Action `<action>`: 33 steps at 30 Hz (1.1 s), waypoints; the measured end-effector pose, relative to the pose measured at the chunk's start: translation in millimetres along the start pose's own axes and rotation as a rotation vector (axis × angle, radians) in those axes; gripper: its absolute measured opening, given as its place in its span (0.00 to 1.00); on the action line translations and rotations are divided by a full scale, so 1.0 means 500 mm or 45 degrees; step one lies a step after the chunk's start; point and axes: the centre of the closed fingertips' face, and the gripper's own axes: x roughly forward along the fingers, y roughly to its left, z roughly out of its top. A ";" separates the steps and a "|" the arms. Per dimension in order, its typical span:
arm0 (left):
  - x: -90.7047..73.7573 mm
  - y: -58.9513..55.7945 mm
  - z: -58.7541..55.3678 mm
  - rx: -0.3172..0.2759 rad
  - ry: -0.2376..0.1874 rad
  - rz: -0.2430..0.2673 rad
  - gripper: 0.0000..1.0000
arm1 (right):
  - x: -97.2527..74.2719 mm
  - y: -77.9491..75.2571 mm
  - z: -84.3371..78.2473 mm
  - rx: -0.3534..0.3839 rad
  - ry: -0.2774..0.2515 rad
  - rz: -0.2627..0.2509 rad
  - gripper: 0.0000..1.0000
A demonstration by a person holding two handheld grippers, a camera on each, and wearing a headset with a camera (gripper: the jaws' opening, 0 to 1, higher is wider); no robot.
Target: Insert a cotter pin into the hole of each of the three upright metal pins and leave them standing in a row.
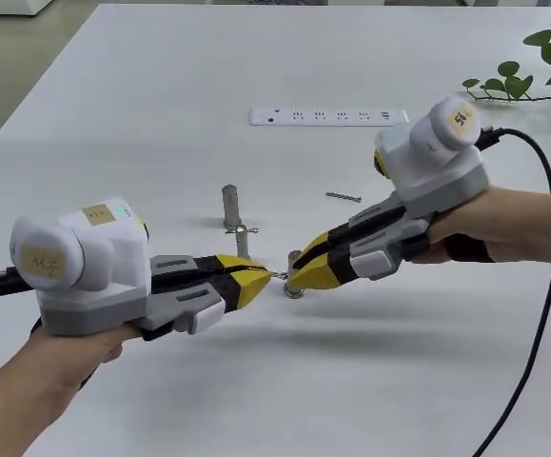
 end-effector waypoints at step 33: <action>0.006 -0.036 -0.013 -0.082 0.002 -0.109 0.01 | 0.009 0.033 -0.027 -0.338 0.229 0.004 0.00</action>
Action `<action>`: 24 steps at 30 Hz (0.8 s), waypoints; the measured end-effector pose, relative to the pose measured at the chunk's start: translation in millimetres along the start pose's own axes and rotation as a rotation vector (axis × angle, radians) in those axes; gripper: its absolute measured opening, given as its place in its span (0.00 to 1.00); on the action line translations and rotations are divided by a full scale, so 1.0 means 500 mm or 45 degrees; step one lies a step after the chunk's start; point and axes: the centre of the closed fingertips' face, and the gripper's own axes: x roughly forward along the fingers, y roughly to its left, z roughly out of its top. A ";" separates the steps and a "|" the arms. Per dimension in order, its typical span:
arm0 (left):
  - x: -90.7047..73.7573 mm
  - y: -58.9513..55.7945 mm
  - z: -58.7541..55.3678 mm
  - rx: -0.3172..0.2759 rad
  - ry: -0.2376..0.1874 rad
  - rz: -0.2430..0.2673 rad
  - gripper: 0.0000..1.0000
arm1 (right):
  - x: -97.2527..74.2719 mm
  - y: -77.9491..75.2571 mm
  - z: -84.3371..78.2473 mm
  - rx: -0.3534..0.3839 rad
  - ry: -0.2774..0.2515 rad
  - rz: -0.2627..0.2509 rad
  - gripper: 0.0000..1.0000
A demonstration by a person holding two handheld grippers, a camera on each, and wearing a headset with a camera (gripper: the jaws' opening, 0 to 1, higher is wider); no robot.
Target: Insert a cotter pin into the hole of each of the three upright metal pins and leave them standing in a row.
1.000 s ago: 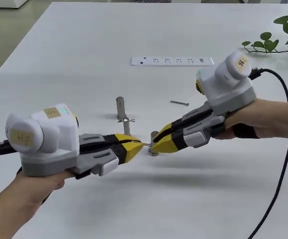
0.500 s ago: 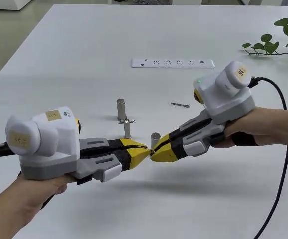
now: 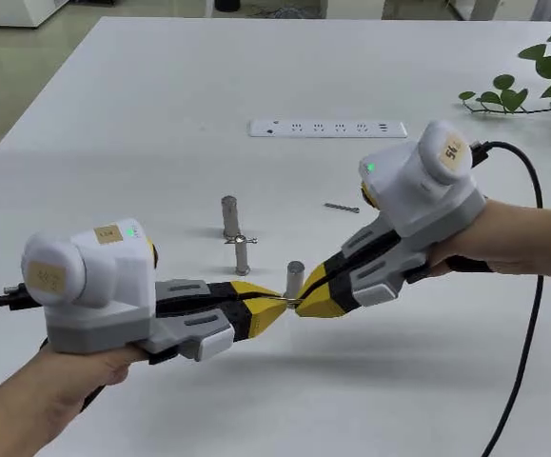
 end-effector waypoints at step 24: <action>0.005 0.041 -0.008 0.051 -0.004 0.151 0.08 | -0.043 -0.069 -0.059 -0.076 0.211 -0.195 0.00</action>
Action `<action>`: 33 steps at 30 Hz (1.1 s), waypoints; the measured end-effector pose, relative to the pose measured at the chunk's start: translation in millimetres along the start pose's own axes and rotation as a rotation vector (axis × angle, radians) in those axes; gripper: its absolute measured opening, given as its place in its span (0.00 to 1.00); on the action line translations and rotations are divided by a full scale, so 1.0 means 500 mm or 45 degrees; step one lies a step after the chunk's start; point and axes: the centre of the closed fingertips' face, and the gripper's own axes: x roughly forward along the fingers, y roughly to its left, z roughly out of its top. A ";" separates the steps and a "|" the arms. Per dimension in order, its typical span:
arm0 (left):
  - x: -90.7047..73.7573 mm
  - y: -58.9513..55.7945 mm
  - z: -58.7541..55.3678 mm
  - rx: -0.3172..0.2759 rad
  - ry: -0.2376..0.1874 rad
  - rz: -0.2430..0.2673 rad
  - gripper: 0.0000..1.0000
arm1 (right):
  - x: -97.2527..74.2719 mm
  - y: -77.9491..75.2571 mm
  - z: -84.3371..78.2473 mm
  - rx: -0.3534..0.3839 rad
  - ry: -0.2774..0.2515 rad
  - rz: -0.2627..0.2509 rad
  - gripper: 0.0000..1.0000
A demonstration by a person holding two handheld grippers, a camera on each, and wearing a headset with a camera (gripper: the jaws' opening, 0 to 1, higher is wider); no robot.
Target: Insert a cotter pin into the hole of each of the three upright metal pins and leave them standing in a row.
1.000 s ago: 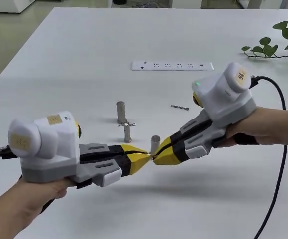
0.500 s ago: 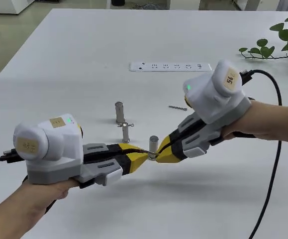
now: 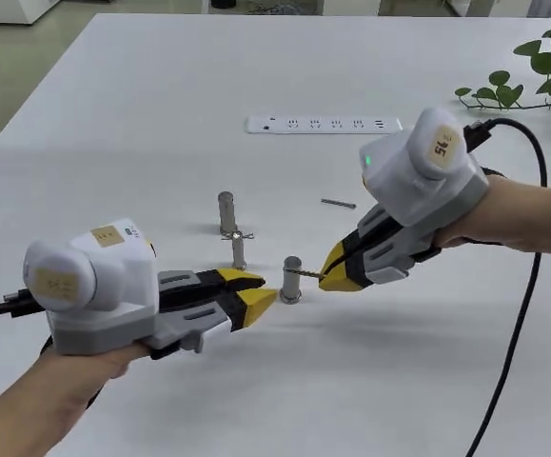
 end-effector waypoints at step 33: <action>0.007 0.033 -0.001 0.071 -0.009 0.141 0.10 | 0.024 -0.073 -0.073 -0.017 0.193 -0.100 0.00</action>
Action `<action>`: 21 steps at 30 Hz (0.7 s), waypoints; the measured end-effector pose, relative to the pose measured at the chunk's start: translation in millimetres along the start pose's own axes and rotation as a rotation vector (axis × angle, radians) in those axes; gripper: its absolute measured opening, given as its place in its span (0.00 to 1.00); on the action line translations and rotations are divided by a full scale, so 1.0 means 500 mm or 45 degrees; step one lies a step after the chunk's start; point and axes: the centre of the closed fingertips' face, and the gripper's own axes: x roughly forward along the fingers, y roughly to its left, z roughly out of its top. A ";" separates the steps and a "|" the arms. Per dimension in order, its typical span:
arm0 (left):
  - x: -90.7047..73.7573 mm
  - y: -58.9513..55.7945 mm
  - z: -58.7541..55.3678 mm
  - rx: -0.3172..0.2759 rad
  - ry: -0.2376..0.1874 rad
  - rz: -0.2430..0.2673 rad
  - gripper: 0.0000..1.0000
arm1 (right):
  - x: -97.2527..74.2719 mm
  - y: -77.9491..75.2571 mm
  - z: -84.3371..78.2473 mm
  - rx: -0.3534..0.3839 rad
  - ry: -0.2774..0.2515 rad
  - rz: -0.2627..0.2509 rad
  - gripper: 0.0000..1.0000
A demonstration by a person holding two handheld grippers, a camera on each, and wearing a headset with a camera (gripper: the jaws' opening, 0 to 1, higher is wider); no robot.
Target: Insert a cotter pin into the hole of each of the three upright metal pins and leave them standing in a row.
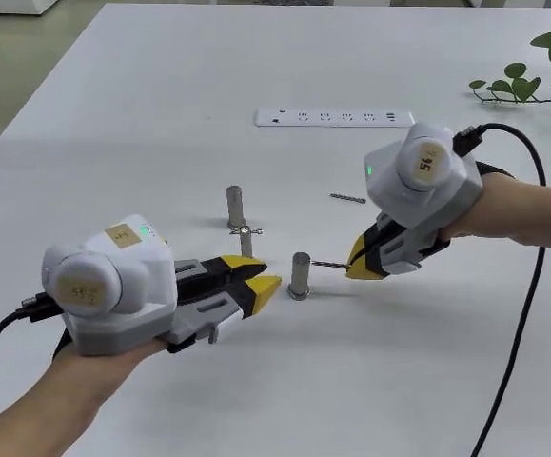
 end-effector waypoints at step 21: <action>0.079 0.030 -0.066 0.029 0.131 0.116 0.15 | 0.004 0.000 0.006 -0.009 0.000 0.022 0.00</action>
